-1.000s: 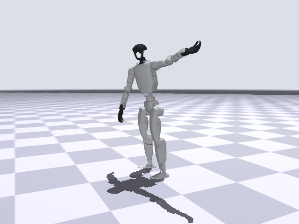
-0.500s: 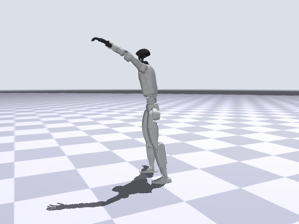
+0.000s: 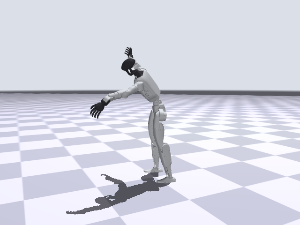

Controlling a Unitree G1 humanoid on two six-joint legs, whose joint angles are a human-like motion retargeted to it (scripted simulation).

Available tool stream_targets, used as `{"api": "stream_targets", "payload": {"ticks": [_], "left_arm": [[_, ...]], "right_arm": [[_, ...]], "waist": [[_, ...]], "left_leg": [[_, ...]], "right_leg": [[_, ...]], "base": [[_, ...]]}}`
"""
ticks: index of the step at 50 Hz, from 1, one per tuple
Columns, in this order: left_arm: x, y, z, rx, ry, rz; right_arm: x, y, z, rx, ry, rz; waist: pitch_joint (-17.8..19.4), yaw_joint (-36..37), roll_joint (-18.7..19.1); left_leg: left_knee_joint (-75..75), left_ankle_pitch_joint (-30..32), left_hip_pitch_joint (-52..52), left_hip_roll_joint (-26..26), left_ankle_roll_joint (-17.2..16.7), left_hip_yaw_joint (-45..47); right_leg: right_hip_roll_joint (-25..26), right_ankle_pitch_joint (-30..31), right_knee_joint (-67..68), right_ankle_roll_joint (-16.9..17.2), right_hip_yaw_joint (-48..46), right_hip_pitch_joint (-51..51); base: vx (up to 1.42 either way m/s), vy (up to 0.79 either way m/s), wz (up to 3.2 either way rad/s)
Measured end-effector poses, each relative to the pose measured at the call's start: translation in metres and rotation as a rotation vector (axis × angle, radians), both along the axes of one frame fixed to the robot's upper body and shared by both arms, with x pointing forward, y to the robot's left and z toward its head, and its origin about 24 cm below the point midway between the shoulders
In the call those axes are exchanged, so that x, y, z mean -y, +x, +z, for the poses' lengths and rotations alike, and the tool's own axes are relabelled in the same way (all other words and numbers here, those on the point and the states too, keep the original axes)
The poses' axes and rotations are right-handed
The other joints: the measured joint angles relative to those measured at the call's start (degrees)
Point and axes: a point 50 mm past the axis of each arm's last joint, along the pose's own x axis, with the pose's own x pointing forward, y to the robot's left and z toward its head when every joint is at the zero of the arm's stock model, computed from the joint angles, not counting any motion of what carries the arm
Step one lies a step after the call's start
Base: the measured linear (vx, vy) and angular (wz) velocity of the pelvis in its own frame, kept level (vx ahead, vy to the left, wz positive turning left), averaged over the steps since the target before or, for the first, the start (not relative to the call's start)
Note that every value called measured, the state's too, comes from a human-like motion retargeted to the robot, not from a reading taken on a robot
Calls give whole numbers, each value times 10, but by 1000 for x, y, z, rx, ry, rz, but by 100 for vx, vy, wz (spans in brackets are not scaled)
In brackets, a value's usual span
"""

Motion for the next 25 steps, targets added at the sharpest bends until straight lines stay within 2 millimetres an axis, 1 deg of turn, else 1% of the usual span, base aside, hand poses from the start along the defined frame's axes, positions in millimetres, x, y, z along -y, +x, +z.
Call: {"api": "stream_targets", "payload": {"ticks": [2,3,5,7,8,10,11,12,13,14,15,16,17,18,19,20,22,23,25], "left_arm": [[-13,-17,-8,29,-87,85],[-18,-24,-13,29,-122,116],[-26,-37,-21,10,-178,150],[-32,-48,-28,-72,-205,153],[-35,-55,-33,-127,-219,161],[-41,-72,-43,-212,-251,199],[-48,-88,-47,-236,-257,245],[-57,-109,-51,-260,-253,302],[-69,-140,-58,-289,-237,374],[-80,-173,-73,-303,-209,448],[-89,-205,-102,-318,-209,506],[-89,-250,-254,-273,-333,686],[-46,-186,-381,-264,-462,624],[-30,-179,-408,-196,-508,704],[-16,-174,-426,-124,-568,746],[-4,-171,-441,-45,-636,772],[-4,-158,-440,95,-694,781],[-3,-152,-439,160,-729,780],[-3,-142,-438,274,-811,776]], "right_arm": [[3,-41,36,121,-50,-86],[3,-62,52,165,-81,-132],[0,-109,79,214,-143,-241],[-4,-150,97,126,-201,-372],[-7,-161,103,37,-234,-428],[-11,-169,111,-202,-295,-533],[-10,-160,111,-363,-324,-567],[-8,-146,107,-536,-355,-587],[-4,-120,97,-731,-392,-582],[-1,-88,82,-926,-444,-564],[-2,-53,64,-1117,-514,-536],[-29,-12,83,-1209,-720,-582],[-63,37,97,-1277,-902,-593],[-115,84,133,-1323,-1052,-631],[-157,96,167,-1338,-1172,-719],[-189,103,188,-1351,-1269,-777],[-204,128,172,-1425,-1372,-752],[-209,141,159,-1462,-1417,-718],[-214,168,127,-1541,-1494,-618]], "waist": [[16,33,-7],[26,53,-10],[59,107,-16],[88,191,-22],[91,234,-23],[98,334,-23],[103,392,-23],[107,452,-23],[112,515,-23],[116,573,-21],[119,627,-17],[25,570,-8],[-58,521,3],[-118,490,19],[-135,485,46],[-130,493,78],[-119,523,95],[-114,536,103],[-108,557,115]], "left_leg": [[6,1,-22,9,-2,-19],[9,1,-32,14,-4,-29],[20,-3,-47,25,-9,-51],[45,-18,-48,41,-18,-66],[57,-26,-46,50,-23,-73],[87,-49,-29,67,-34,-82],[103,-64,-3,75,-39,-81],[117,-78,32,82,-44,-77],[125,-93,86,84,-48,-68],[107,-93,154,69,-48,-57],[77,-87,228,45,-46,-44],[23,-48,177,2,-34,-60],[-14,-18,126,-30,-25,-75],[-17,-7,74,-40,-23,-90],[-16,-2,52,-44,-22,-102],[-14,-1,46,-45,-23,-111],[-13,2,42,-48,-23,-126],[-13,3,41,-50,-23,-134],[-13,7,38,-54,-21,-149]], "right_leg": [[7,-1,0,-7,-18,-10],[11,-3,0,-10,-28,-12],[20,-6,-1,-16,-50,-10],[34,-9,-5,-20,-65,11],[42,-11,-7,-21,-71,22],[57,-17,-11,-23,-78,59],[63,-22,-13,-23,-77,92],[68,-28,-14,-22,-74,132],[68,-37,-15,-20,-68,187],[53,-46,-15,-15,-63,243],[30,-56,-15,-7,-59,300],[-7,-53,-10,1,-76,235],[-36,-52,-4,6,-92,174],[-47,-54,7,6,-106,125],[-52,-56,11,5,-117,109],[-53,-58,12,3,-127,110],[-55,-62,12,-3,-142,116],[-57,-64,11,-9,-150,120],[-59,-66,11,-23,-164,127]], "base": [[1,-2,67],[2,-2,73],[2,-3,72],[3,-3,50],[5,-3,37],[7,-2,24],[8,-1,8],[10,1,-5],[12,4,-7],[14,7,-10],[14,13,41],[12,15,96],[7,13,152],[4,7,142],[1,3,119],[1,2,92],[2,2,75],[2,2,71],[2,2,68]]}}
